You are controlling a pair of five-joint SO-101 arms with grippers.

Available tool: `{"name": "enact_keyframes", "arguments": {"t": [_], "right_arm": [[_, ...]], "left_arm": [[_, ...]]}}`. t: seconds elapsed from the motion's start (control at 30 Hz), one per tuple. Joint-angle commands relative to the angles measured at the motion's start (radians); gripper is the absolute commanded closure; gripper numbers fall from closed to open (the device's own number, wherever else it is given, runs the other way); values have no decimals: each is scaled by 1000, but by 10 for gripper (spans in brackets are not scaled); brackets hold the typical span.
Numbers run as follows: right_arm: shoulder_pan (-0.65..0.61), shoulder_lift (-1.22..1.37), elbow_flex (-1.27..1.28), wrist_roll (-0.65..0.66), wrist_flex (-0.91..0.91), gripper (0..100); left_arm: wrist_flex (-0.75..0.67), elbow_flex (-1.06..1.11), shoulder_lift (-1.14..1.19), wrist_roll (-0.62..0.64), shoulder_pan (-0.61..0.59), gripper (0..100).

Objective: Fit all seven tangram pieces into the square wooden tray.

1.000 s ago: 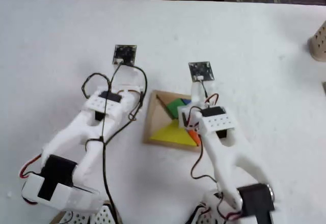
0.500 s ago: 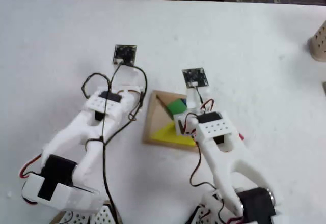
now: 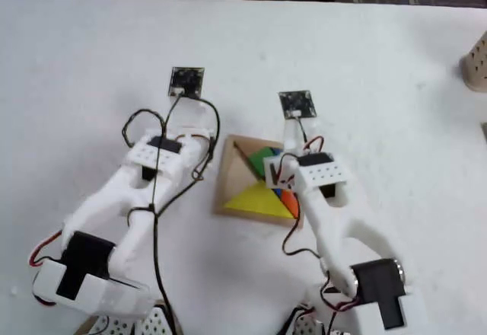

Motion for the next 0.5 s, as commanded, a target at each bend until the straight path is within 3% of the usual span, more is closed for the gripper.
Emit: {"name": "enact_keyframes", "arguments": {"t": [0.0, 0.27, 0.47], "right_arm": [[39, 18, -44, 8, 8, 981], [44, -153, -23, 8, 116, 981], [150, -364, 124, 17, 120, 980]], "left_arm": [[-26, -9, -48, -11, 8, 976], [-26, -9, -48, -11, 8, 976], [-26, -9, -48, -11, 8, 976]]}}
